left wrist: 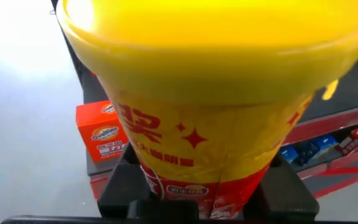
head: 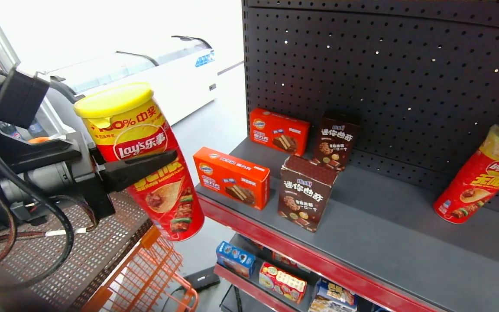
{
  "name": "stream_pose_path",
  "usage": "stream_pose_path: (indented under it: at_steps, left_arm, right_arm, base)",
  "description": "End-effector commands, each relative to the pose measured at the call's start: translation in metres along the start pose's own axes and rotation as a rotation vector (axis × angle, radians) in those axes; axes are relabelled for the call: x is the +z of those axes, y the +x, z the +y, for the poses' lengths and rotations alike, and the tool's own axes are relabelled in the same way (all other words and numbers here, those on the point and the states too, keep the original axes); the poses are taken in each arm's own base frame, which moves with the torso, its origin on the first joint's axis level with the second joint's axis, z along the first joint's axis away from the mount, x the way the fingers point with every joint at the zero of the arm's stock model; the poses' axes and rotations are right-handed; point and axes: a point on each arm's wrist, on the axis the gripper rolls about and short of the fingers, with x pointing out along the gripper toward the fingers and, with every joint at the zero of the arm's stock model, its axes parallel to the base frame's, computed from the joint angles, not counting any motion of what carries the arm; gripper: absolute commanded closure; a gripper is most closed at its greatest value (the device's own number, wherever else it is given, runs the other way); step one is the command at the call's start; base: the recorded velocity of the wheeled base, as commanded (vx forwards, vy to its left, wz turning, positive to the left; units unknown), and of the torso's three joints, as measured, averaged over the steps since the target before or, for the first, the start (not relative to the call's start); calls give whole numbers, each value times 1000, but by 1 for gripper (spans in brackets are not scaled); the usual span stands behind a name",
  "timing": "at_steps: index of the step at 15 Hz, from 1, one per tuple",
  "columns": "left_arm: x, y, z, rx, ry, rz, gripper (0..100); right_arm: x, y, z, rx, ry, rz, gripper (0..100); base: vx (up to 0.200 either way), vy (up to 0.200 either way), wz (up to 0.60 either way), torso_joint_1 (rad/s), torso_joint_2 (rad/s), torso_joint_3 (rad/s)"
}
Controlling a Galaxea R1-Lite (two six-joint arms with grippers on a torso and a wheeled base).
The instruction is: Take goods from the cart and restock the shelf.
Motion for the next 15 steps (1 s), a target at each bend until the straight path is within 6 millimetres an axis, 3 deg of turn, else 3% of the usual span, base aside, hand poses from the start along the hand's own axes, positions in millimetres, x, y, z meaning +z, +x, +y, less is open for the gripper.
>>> stream_pose_path:
  at_steps: [1, 6, 11, 15]
  left_arm:
    - [0, 0, -1, -23, -1, 2, 100]
    - [2, 5, -13, -182, 13, -18, 100]
    - [4, 3, -23, -223, 18, -29, 100]
    - [4, 4, -26, -236, 16, -27, 100]
  right_arm:
    - [0, 0, 0, 1, -2, 0, 0]
    - [0, 0, 0, 7, -3, 0, 0]
    - [0, 0, 0, 10, -3, 0, 0]
    - [0, 0, 0, 10, -3, 0, 0]
  base:
    - [0, 0, 0, 0, 0, 0]
    - [0, 0, 0, 0, 0, 0]
    - [0, 0, 0, 0, 0, 0]
    - [0, 0, -600, -4, -2, 5]
